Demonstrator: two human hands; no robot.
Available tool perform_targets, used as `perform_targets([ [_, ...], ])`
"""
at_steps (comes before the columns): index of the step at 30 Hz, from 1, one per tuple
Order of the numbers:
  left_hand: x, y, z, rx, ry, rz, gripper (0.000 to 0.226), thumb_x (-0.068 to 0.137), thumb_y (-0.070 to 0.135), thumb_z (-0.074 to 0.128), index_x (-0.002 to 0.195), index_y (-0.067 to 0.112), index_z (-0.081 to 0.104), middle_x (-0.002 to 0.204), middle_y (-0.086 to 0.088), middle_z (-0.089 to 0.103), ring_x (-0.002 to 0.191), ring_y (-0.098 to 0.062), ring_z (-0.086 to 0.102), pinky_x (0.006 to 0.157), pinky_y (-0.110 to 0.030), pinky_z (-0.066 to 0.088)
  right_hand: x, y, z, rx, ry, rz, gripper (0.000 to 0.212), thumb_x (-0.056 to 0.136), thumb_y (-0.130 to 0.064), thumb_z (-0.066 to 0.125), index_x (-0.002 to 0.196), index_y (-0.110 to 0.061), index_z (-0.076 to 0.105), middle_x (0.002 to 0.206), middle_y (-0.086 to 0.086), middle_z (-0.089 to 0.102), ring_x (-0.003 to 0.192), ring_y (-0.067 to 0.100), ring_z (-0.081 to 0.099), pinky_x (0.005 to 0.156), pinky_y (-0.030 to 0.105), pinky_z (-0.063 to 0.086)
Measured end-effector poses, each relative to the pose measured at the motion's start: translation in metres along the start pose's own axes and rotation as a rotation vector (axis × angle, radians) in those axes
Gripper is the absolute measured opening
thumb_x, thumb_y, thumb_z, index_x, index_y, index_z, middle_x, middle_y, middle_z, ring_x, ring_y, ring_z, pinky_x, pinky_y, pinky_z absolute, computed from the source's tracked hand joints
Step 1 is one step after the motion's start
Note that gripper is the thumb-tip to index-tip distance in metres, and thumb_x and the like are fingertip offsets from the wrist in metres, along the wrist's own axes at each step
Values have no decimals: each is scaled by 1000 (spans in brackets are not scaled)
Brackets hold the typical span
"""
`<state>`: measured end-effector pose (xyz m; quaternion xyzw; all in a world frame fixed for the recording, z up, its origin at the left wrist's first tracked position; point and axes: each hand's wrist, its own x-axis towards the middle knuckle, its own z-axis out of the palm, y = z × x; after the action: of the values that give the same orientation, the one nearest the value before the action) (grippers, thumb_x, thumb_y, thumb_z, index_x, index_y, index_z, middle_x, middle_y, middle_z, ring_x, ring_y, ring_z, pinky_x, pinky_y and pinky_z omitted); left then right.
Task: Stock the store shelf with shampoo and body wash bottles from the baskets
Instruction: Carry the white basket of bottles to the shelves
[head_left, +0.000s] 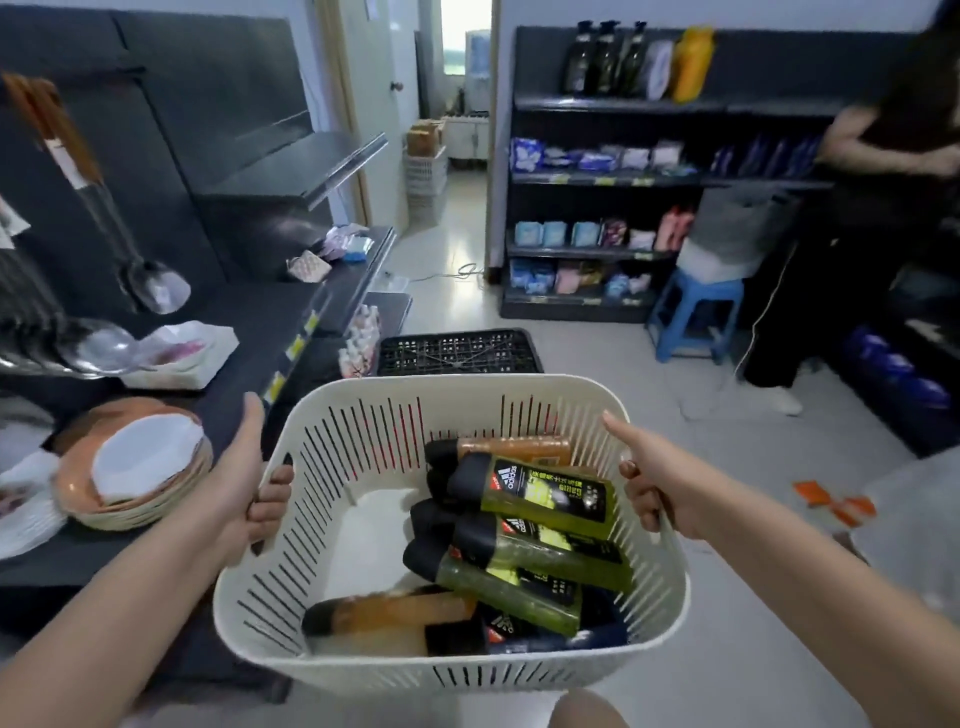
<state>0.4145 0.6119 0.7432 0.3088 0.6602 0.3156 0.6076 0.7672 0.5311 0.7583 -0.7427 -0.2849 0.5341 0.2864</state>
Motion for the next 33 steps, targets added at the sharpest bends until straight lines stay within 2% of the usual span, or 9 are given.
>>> perform_targets([
  [6, 51, 41, 98, 26, -15, 13, 82, 54, 99, 36, 52, 18, 33, 40, 2, 28, 26, -10, 21, 30, -11, 18, 80, -18, -87, 27, -5, -21, 54, 84, -69, 50, 68, -18, 39, 50, -2, 21, 34, 11, 22, 37, 19, 23],
  [16, 102, 71, 240, -103, 138, -107, 81, 55, 99, 37, 53, 19, 35, 43, 2, 28, 30, -11, 21, 32, -13, 19, 207, -92, -207, -159, -128, -65, 53, 85, -69, 46, 65, -20, 41, 49, -3, 23, 38, 12, 24, 42, 22, 23],
  [23, 160, 90, 271, -219, 236, -159, 80, 57, 97, 38, 52, 18, 36, 43, 1, 28, 30, -12, 21, 34, -13, 19, 305, -161, -213, -301, -230, -118, 49, 84, -69, 45, 57, -28, 43, 44, -2, 27, 35, 13, 27, 40, 23, 25],
  [30, 238, 116, 274, -312, 373, -109, 76, 64, 93, 37, 49, 19, 32, 43, 0, 23, 31, -12, 20, 35, -16, 19, 421, -231, -168, -440, -335, -198, 64, 86, -63, 49, 40, -19, 47, 41, 1, 31, 33, 16, 31, 39, 23, 30],
  [33, 257, 128, 273, -314, 441, -123, 74, 61, 94, 39, 48, 22, 27, 47, 0, 22, 37, -14, 19, 43, -24, 18, 462, -268, -147, -503, -417, -212, 56, 85, -65, 46, 48, -23, 49, 43, 0, 30, 35, 15, 29, 40, 23, 31],
])
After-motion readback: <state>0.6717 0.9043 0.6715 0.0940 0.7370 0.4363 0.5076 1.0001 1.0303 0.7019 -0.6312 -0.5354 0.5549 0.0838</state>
